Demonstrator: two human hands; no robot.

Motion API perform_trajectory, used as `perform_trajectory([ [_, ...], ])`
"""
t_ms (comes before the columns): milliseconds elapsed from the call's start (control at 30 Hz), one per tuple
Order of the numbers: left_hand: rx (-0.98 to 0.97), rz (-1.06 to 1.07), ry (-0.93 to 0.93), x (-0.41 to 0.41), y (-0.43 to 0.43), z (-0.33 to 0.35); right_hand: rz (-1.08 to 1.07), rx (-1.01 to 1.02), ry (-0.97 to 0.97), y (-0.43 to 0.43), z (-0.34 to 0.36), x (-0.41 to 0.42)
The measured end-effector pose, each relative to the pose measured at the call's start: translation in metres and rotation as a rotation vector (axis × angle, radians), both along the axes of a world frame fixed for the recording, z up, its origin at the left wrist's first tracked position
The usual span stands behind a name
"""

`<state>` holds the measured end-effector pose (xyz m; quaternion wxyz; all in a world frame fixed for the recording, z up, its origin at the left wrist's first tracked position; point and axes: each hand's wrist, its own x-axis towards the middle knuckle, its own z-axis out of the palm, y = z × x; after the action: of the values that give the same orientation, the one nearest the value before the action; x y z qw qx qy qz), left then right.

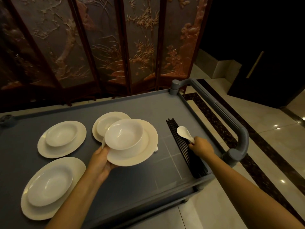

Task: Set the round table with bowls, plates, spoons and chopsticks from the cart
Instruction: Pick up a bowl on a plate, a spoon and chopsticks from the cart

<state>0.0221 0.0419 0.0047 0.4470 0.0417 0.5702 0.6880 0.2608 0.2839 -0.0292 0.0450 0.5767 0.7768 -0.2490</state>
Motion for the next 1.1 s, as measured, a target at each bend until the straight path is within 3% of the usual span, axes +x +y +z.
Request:
perform_trajectory([
  [167,-0.004,0.003,0.001,0.004,0.0,0.001,0.043,-0.016,-0.11,0.001,0.005,-0.01],
  [600,0.012,0.004,0.047,0.013,0.0,0.005,0.106,-0.076,-0.146,0.013,0.003,-0.018],
  [967,0.032,-0.018,0.071,0.025,0.013,0.011,0.098,0.058,0.019,0.012,-0.004,0.007],
  [1033,0.046,-0.03,0.08,0.029,0.018,0.012,0.061,0.059,0.121,0.011,0.007,0.01],
  [1100,0.064,-0.046,0.09,0.033,0.025,0.014,-0.035,-0.041,0.352,0.008,0.022,0.013],
])
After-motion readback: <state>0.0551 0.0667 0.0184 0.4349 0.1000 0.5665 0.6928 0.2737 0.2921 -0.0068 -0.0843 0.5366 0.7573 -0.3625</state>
